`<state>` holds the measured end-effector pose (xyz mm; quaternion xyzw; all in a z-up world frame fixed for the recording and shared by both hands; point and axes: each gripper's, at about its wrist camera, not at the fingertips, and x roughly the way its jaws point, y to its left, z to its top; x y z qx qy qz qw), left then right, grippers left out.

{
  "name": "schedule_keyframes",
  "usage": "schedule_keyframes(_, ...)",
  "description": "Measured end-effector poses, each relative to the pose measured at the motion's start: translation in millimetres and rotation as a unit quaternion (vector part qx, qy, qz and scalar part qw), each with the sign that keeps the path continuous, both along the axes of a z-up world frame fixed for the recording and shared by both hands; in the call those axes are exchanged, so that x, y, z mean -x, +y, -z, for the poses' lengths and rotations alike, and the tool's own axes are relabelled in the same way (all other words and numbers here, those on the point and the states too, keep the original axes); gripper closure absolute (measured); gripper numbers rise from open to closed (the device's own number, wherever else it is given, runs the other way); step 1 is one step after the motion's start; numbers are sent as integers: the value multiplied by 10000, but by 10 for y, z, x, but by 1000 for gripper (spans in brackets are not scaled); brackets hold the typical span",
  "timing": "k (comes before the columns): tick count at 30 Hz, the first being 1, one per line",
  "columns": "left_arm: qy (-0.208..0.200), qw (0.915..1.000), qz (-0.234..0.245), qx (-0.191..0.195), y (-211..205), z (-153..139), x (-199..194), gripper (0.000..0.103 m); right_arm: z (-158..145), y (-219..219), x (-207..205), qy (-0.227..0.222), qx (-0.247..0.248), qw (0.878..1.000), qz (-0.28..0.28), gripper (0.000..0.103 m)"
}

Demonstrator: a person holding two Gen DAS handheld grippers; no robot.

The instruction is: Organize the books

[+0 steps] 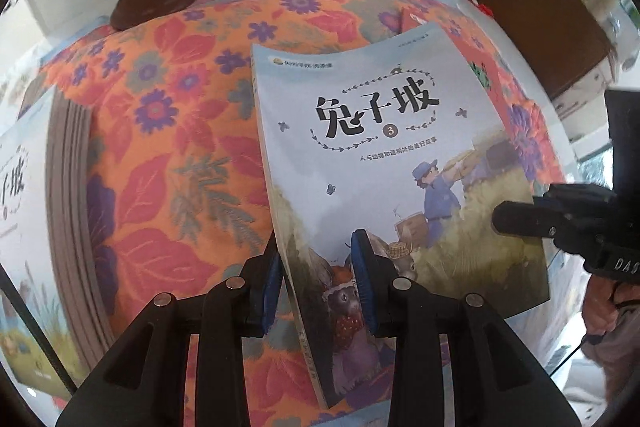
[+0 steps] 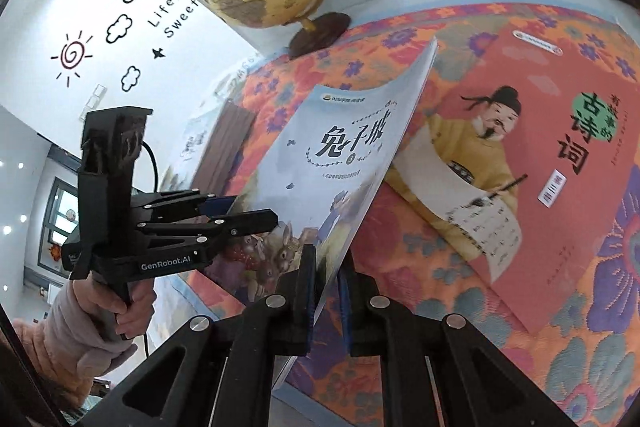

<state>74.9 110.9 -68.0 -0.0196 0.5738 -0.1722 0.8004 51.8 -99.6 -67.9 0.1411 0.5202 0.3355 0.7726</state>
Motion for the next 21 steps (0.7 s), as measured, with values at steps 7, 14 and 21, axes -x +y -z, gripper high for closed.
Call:
schedule_keyframes(7, -342, 9992, -214, -32, 199, -224, 96, 74, -162, 206, 27, -197, 81, 9996, -170, 92)
schedule_keyframes(14, -516, 9975, -469, 72, 477, -430, 184, 74, -332, 474, 29, -329, -23, 9991, -271, 92)
schedule_keyframes(21, -754, 9948, -673, -124, 775, -587, 290, 74, -482, 801, 26, -485, -111, 9973, -536, 92)
